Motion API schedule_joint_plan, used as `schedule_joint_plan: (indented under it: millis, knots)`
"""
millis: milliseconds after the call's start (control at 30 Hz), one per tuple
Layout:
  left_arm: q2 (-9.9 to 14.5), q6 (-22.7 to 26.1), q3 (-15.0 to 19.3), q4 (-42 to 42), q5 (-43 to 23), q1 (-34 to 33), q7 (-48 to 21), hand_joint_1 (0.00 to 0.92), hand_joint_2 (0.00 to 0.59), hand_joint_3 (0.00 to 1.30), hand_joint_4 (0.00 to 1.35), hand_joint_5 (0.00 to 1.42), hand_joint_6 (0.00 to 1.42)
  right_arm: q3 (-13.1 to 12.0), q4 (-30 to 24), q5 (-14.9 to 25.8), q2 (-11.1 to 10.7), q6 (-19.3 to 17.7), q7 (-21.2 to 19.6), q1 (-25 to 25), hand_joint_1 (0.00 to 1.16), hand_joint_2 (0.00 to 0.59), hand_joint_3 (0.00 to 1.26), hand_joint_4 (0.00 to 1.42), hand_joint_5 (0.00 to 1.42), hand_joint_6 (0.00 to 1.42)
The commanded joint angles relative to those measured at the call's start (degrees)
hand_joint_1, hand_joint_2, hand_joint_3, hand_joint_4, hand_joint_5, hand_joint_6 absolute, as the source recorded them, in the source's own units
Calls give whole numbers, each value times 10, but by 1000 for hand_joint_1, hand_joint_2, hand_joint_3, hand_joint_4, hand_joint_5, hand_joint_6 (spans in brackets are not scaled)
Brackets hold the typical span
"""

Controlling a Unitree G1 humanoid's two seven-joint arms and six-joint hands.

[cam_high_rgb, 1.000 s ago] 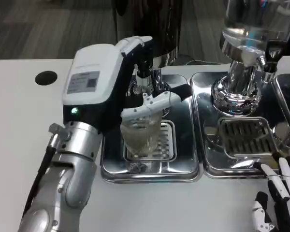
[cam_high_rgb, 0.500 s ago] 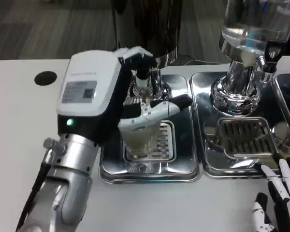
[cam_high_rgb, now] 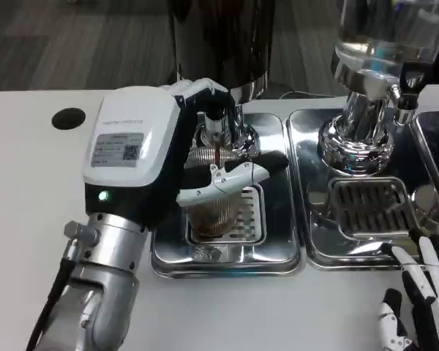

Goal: Grasp the cup under the faucet to collect the drink, then remove the cup.

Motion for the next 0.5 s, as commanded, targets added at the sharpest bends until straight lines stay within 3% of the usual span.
schedule_joint_plan:
  millis: [33, 500]
  knots:
    - [0, 2, 0, 15, 3, 12, -5, 0, 61, 564, 512, 562, 581, -3, -1, 1, 0, 1, -2, 2, 49, 555, 206, 32, 0, 2]
    - [-3, 1, -1, 23, 3, 13, -1, 0, 60, 562, 511, 561, 581, -1, 8, 3, 1, -1, -1, -3, 50, 555, 206, 31, 0, 2]
